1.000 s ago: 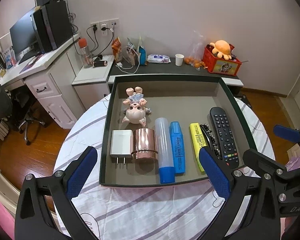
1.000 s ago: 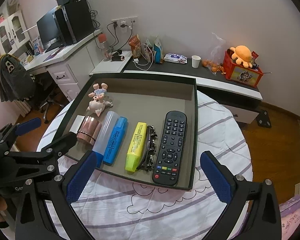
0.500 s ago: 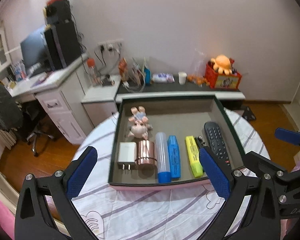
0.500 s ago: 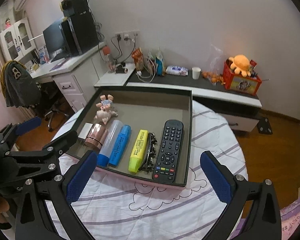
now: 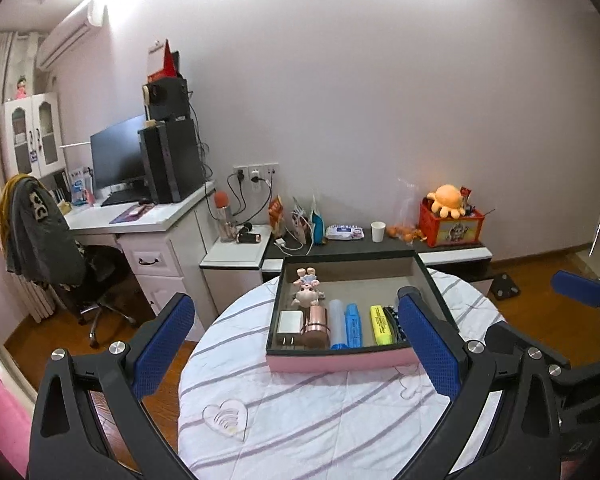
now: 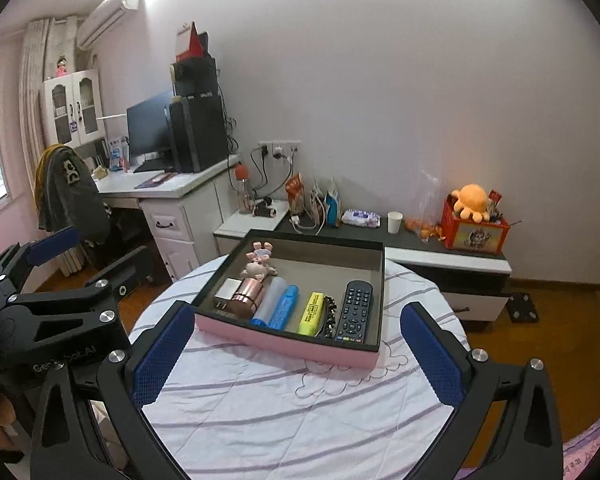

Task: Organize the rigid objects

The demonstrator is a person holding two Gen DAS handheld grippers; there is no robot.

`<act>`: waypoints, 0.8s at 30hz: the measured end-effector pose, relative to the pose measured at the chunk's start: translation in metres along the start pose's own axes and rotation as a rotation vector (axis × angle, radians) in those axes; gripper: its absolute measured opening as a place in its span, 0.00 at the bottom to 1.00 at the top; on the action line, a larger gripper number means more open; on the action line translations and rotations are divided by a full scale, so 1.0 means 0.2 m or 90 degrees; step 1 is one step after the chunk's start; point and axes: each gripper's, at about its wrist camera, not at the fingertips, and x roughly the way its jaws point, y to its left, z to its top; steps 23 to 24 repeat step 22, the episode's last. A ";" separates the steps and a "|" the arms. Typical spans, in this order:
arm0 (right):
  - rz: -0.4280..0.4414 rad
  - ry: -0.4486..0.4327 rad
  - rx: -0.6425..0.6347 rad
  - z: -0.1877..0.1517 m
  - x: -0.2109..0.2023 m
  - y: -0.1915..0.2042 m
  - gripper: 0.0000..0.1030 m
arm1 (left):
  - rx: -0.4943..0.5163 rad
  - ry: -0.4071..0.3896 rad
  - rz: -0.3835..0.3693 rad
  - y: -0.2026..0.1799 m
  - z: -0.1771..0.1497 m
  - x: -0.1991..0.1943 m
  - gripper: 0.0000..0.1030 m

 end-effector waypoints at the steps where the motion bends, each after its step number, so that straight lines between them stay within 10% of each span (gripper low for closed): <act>1: -0.001 -0.006 -0.004 -0.01 -0.04 0.02 1.00 | -0.003 -0.006 0.001 0.01 -0.01 -0.03 1.00; 24: 0.004 -0.079 -0.030 -0.14 -0.48 0.23 1.00 | -0.004 -0.103 0.001 0.08 -0.11 -0.49 1.00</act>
